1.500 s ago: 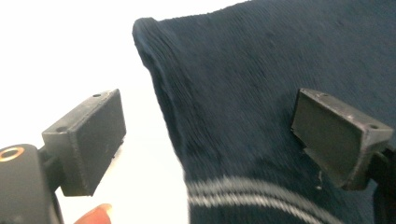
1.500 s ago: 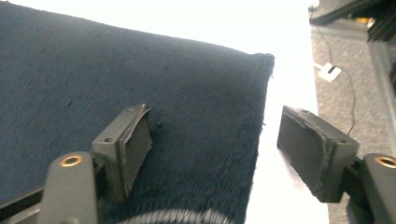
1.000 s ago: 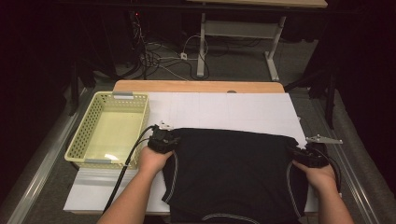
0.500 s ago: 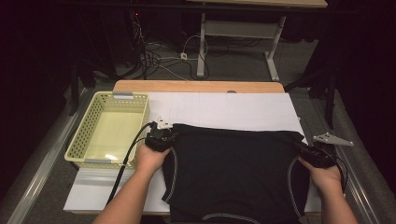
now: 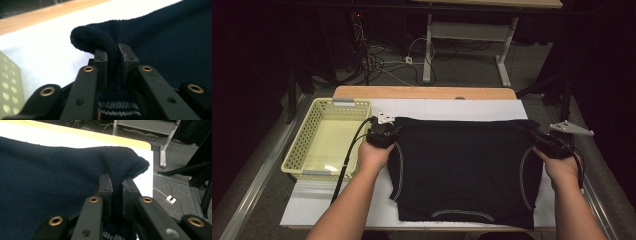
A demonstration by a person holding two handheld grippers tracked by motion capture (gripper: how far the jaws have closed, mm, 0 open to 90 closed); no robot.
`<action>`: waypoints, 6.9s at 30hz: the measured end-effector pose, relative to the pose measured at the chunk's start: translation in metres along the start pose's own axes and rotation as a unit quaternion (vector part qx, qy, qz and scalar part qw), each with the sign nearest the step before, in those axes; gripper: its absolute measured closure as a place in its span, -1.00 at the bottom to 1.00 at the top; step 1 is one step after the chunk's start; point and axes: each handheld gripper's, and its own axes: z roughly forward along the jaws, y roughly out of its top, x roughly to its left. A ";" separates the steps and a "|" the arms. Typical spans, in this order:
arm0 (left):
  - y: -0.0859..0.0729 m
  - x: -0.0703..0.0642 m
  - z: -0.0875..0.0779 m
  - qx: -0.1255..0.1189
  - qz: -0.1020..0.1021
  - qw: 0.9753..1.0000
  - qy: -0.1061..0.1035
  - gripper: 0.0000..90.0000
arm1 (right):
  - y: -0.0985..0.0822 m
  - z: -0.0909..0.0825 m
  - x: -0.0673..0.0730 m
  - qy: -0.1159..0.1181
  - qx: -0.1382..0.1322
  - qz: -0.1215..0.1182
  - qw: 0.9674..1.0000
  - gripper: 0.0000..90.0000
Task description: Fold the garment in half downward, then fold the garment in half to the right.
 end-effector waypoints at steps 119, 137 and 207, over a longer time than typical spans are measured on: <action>-0.137 -0.029 -0.084 -0.045 0.037 0.986 -0.157 -0.99 | -0.059 -0.016 0.302 0.291 -0.061 -0.089 0.951 -0.99; -0.110 -0.032 -0.086 -0.042 0.032 0.988 -0.143 -1.00 | -0.077 -0.021 0.310 0.311 -0.036 -0.097 0.945 -0.99; -0.030 0.024 0.052 0.078 -0.061 0.995 -0.004 0.17 | -0.081 -0.024 0.312 0.334 -0.026 -0.101 0.937 -0.93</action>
